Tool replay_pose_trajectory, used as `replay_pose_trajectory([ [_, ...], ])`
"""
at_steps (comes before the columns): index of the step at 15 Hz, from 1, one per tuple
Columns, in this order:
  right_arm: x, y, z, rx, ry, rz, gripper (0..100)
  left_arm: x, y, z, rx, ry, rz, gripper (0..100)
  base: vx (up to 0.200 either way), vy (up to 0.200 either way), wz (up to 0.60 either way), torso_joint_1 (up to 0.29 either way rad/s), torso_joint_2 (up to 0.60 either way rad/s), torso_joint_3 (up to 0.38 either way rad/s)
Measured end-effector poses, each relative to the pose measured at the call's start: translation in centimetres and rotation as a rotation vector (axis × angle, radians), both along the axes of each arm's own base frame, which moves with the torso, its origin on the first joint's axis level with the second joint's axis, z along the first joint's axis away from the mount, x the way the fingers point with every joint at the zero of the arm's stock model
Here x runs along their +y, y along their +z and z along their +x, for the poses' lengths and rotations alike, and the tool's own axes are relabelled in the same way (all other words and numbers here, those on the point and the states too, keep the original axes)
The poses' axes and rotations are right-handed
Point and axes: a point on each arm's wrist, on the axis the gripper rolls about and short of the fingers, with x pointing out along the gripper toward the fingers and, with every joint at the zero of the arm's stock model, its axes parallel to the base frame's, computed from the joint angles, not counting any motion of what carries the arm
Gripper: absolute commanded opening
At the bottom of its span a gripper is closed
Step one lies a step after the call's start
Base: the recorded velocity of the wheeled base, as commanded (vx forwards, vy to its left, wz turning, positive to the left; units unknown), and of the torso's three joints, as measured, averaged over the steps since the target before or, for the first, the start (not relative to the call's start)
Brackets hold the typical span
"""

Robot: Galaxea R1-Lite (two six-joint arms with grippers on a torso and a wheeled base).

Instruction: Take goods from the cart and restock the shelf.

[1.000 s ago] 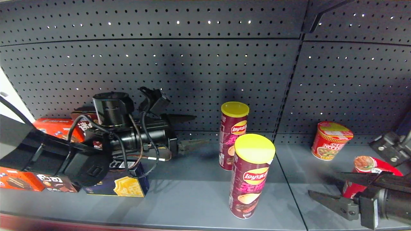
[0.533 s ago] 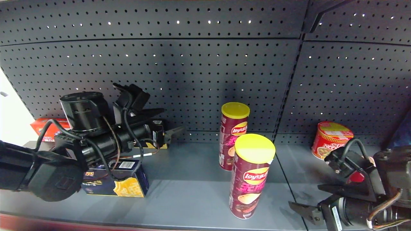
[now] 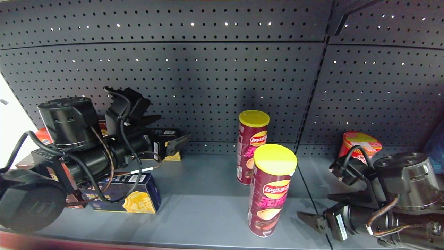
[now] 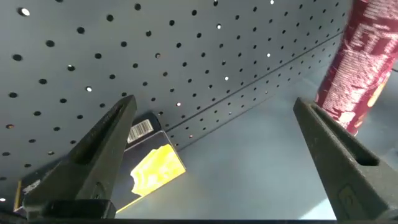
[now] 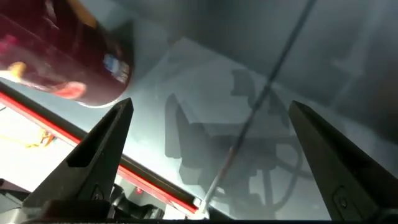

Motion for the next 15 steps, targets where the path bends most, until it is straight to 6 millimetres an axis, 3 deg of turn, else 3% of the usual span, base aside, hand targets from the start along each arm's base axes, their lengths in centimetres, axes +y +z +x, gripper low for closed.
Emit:
replay_pose_trajectory([
  [7,2.6,-0.3,1.0,-0.013,0.065,0.012,100,0.2,0.1,0.0,-0.004,0.004,0.002,100,0.000,0.000,0.00,0.000,0.00,0.000],
  [15,3.4,-0.8,1.0,0.005,0.093,0.001,100,0.1,-0.2,0.2,0.005,0.000,0.004,100,0.000,0.000,0.00,0.000,0.00,0.000],
])
